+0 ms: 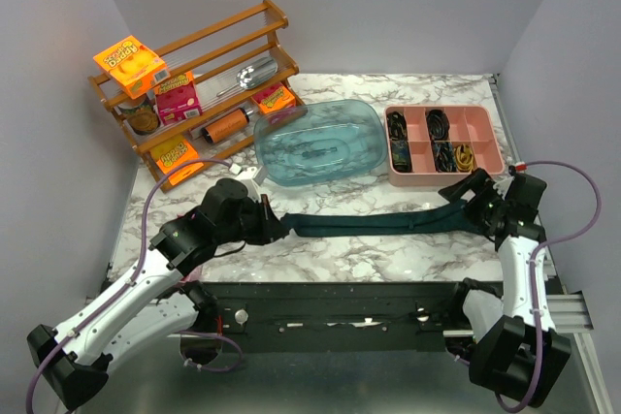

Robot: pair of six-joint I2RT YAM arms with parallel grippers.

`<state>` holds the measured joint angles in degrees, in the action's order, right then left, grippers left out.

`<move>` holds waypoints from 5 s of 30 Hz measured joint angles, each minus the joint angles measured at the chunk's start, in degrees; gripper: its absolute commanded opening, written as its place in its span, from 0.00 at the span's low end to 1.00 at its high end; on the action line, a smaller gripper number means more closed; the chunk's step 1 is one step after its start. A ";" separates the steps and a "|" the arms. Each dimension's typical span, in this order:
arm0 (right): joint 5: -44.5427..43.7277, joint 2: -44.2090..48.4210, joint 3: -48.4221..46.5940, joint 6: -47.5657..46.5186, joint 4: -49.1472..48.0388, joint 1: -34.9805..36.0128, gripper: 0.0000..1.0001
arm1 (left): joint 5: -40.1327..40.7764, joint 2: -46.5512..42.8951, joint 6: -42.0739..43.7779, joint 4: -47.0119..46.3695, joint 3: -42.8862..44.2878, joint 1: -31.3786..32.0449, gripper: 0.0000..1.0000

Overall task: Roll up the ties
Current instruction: Place the tie at the center of the board, then flatten out the tie at the center of the board.

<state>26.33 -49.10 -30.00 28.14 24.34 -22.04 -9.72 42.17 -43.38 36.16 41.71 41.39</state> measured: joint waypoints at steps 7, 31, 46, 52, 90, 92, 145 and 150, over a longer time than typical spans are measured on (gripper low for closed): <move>0.90 -7.41 -2.25 -2.64 0.31 6.27 0.99 | 0.68 -0.02 -1.16 4.79 0.00 0.00 0.00; -9.01 -34.03 -24.15 -10.05 3.76 45.90 0.99 | 12.26 13.66 -4.90 27.36 6.80 -0.02 0.00; -8.66 -38.47 -26.16 -12.83 5.66 49.11 0.99 | 12.39 28.46 7.41 31.61 13.07 -11.02 0.09; -8.61 -38.47 -26.16 -13.22 5.79 49.16 0.99 | 11.65 33.75 13.14 31.87 15.39 -14.53 0.39; -18.56 -14.25 -18.67 -2.12 10.27 31.98 0.95 | 11.47 51.91 20.81 2.25 32.44 1.27 0.45; -18.88 -12.07 -17.14 -1.05 10.54 28.52 0.94 | 8.76 52.65 20.63 -2.34 32.41 2.29 0.44; -13.22 -28.74 -8.15 -0.52 -2.14 1.29 0.49 | 3.67 68.76 11.93 -27.28 27.26 16.70 0.00; -13.81 -31.36 -8.57 0.04 -2.58 1.29 0.33 | 3.65 68.76 11.80 -27.98 26.93 16.70 0.00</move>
<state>12.51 -80.47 -38.57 28.18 21.76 -20.75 -6.07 110.93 -31.57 8.19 68.64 58.08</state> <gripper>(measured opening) 0.477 0.009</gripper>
